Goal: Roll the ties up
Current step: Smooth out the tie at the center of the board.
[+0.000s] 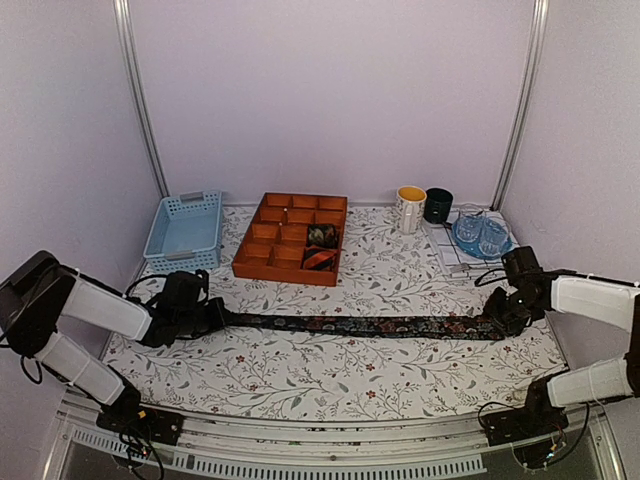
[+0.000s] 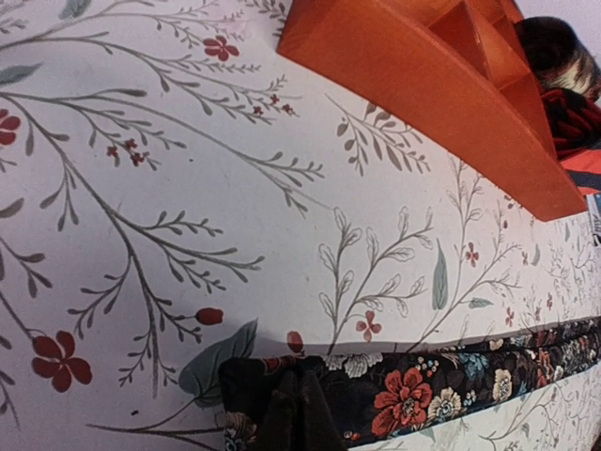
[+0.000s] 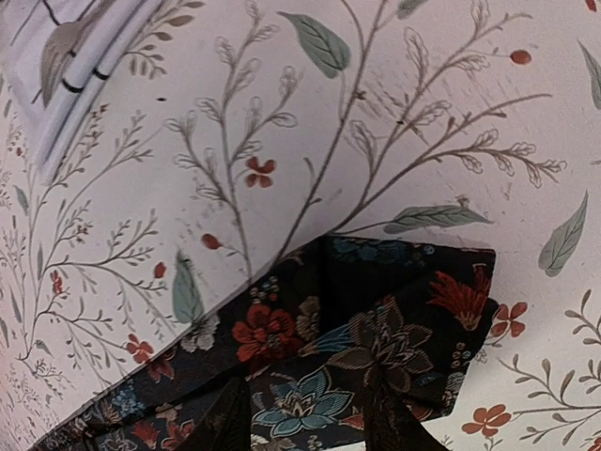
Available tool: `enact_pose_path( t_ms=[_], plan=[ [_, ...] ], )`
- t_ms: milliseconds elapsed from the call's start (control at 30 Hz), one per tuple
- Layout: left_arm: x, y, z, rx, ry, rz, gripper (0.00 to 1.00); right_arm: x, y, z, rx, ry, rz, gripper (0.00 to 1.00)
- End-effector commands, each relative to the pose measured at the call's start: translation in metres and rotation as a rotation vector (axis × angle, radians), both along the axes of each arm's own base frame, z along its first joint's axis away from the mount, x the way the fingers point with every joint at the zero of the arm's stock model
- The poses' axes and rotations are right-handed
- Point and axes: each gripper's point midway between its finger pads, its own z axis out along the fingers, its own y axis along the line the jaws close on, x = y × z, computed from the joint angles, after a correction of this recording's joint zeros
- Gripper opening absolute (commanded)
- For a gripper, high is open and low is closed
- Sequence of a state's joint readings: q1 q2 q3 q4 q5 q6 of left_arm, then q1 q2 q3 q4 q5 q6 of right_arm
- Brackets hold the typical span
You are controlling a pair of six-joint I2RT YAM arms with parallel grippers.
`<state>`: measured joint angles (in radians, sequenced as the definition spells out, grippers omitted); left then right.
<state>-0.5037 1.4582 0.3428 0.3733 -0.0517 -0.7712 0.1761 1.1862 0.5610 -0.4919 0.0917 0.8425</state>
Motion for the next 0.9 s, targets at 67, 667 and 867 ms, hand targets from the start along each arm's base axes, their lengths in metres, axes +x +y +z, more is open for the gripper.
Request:
enact_pose_path(
  t_ms=[67,667,867],
  plan=[
    [-0.021,-0.001,-0.015,0.045,0.036,-0.025,0.0,-0.008,-0.015,-0.033,0.059,0.076,-0.073,0.4],
    [-0.051,-0.036,-0.023,0.073,0.048,-0.111,0.0,-0.032,-0.073,-0.029,0.069,0.082,-0.335,0.4],
    [-0.056,-0.044,-0.023,0.079,0.054,-0.141,0.0,-0.002,-0.043,0.022,0.124,-0.075,-0.153,0.5]
  ],
)
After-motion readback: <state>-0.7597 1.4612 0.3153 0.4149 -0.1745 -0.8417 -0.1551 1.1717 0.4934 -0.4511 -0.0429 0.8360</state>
